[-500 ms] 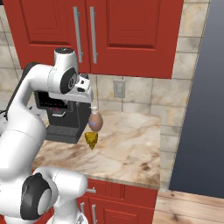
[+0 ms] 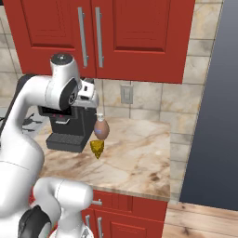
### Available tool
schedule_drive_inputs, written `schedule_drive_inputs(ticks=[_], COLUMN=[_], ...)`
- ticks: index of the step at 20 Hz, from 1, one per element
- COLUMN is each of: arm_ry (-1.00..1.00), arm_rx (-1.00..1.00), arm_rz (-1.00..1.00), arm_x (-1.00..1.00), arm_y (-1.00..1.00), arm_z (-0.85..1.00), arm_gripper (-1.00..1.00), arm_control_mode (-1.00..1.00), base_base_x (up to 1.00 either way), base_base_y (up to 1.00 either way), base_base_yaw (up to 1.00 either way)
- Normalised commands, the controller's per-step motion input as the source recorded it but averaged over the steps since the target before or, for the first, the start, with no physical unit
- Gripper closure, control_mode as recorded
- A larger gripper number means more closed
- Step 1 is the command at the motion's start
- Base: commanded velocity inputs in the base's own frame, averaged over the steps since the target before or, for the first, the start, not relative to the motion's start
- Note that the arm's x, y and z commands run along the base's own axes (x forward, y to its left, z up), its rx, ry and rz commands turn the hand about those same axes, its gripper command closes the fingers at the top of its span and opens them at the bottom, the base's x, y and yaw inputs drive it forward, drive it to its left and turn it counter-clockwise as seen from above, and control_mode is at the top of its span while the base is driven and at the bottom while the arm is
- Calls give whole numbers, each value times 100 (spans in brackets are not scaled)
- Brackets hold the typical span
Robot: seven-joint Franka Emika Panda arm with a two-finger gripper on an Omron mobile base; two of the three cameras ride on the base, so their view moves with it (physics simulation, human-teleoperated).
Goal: Pick the pan from the cabinet and place it on the stove. Then turn on the stove burner for the pan.
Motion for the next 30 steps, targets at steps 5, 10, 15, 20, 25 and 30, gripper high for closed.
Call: schedule_drive_inputs(ticks=[5, 10, 15, 20, 25, 30], arm_ry=[-47, -37, -31, -28, -29, -26], arm_rx=[0, 0, 0, 0, 0, 0], arm_rz=[0, 0, -1, -3, -6, -6], arm_x=[-6, 0, 0, 0, -1, 0], arm_y=[-13, -15, -19, -15, -11, -15], arm_z=[54, 67, 66, 40, 27, 27], arm_gripper=[-100, -100, -100, -100, -100, -100], arm_control_mode=[-100, -100, -100, -100, -100, -100], base_base_x=[0, 0, 0, 0, 0, 0], base_base_y=[0, 0, 0, 0, 0, 0], base_base_yaw=[0, 0, 0, 0, 0, 0])
